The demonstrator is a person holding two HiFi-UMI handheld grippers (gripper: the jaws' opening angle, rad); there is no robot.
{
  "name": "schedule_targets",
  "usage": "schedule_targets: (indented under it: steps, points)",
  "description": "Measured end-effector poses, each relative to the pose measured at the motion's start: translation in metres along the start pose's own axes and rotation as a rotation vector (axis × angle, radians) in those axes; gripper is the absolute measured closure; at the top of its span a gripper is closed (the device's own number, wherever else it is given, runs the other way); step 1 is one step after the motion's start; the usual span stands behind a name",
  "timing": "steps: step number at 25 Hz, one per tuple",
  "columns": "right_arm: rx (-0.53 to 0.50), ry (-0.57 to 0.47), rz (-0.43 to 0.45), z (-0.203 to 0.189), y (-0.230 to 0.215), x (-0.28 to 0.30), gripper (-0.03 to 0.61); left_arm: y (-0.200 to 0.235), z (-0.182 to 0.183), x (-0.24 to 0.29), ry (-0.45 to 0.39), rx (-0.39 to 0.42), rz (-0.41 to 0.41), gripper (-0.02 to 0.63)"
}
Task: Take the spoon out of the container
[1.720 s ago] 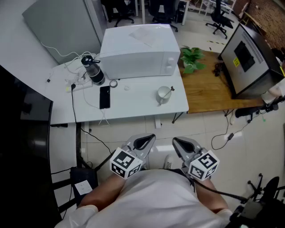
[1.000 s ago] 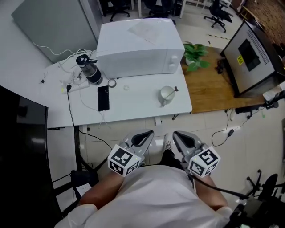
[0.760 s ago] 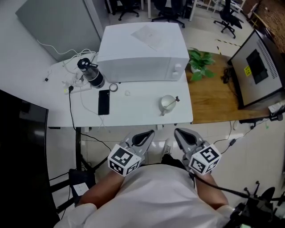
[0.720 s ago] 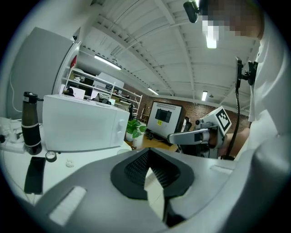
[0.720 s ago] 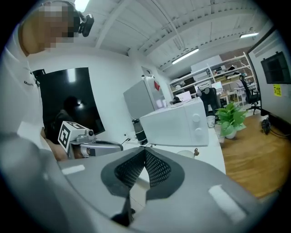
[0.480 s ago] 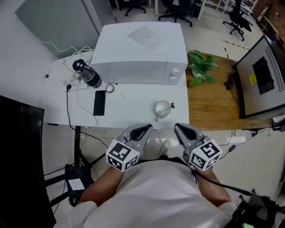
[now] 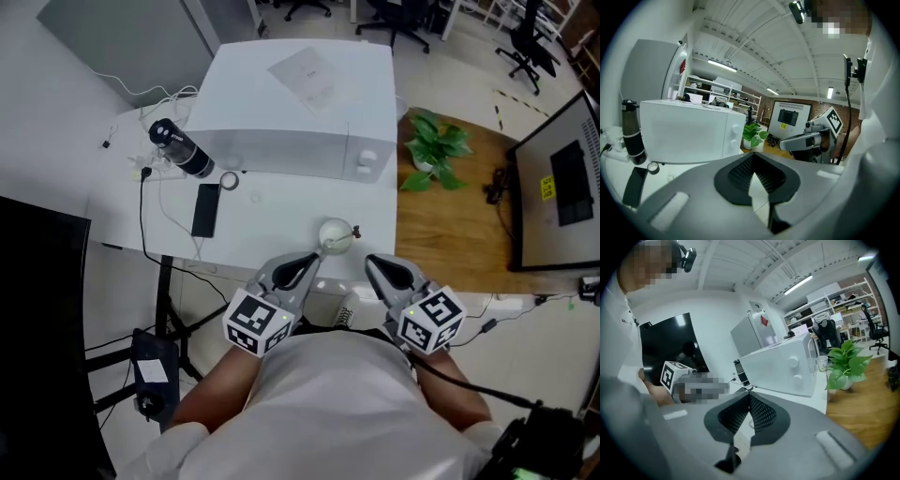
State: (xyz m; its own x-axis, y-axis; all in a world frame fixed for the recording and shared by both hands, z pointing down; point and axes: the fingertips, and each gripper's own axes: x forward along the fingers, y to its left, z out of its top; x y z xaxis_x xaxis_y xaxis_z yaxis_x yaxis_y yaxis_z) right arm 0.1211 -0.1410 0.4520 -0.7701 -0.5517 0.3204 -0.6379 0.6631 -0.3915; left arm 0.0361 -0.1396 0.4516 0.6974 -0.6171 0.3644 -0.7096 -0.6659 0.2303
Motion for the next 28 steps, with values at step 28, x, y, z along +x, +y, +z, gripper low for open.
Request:
schedule_targets:
  steps: [28]
  points:
    - [0.019,0.08,-0.272,-0.027,-0.046,0.056,0.5,0.045,-0.02,0.015,0.101,-0.007,-0.217,0.609]
